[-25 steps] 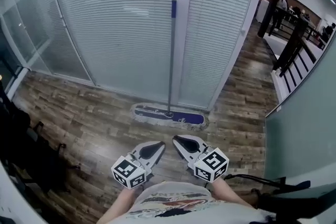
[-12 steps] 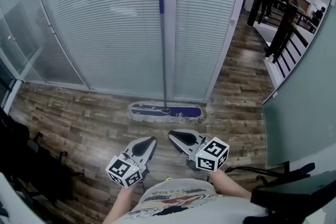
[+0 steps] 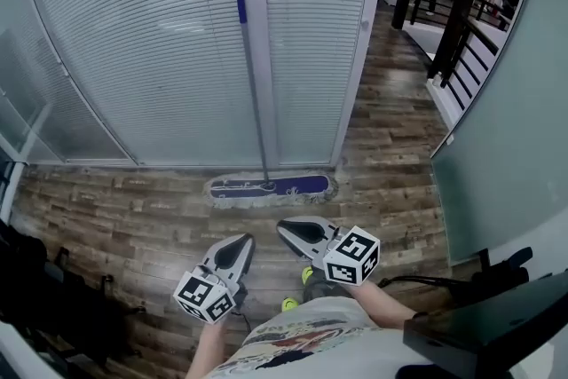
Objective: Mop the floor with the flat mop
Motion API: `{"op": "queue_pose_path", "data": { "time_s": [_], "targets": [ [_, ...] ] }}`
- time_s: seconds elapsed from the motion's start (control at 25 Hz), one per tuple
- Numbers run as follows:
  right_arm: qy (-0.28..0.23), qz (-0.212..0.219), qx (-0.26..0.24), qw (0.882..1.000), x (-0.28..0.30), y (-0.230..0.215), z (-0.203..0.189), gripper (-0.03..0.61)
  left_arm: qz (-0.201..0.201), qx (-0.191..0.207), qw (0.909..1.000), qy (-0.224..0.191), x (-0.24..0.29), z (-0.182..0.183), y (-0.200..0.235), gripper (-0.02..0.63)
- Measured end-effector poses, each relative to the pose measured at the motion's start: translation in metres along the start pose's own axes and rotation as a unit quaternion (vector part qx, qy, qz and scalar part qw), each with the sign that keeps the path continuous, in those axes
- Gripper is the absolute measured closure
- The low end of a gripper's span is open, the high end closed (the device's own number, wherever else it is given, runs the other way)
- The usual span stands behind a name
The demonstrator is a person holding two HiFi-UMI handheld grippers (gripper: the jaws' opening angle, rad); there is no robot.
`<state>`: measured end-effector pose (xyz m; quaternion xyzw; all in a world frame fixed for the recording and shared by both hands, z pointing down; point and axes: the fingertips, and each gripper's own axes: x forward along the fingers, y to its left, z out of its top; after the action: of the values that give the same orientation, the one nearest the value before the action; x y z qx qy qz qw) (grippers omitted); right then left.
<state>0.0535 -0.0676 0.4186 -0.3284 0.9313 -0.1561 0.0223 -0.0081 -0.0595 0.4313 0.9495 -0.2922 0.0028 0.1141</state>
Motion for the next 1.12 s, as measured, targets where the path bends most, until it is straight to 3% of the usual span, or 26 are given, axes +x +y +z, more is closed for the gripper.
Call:
{"op": "queue_pose_path", "data": {
  "time_s": [0.24,0.44,1.0,1.12],
  "targets": [
    [0.003,0.006,0.000,1.000,0.006,-0.024,-0.003,0.548,0.024,-0.004,0.9997,0.008,0.000,-0.007,0.021,0.600],
    [0.004,0.010,-0.016,1.000,0.044,-0.070,0.013,0.548,0.033,-0.015,0.9993,0.006,0.021,0.006,0.061,0.598],
    [0.002,0.052,-0.033,0.998,0.160,-0.250,0.092,0.546,0.059,0.051,0.9968,0.018,0.206,0.068,0.205,0.592],
    [-0.005,0.054,-0.036,0.998,0.176,-0.290,0.114,0.545,0.064,0.051,0.9964,0.024,0.243,0.079,0.231,0.581]
  ]
}}
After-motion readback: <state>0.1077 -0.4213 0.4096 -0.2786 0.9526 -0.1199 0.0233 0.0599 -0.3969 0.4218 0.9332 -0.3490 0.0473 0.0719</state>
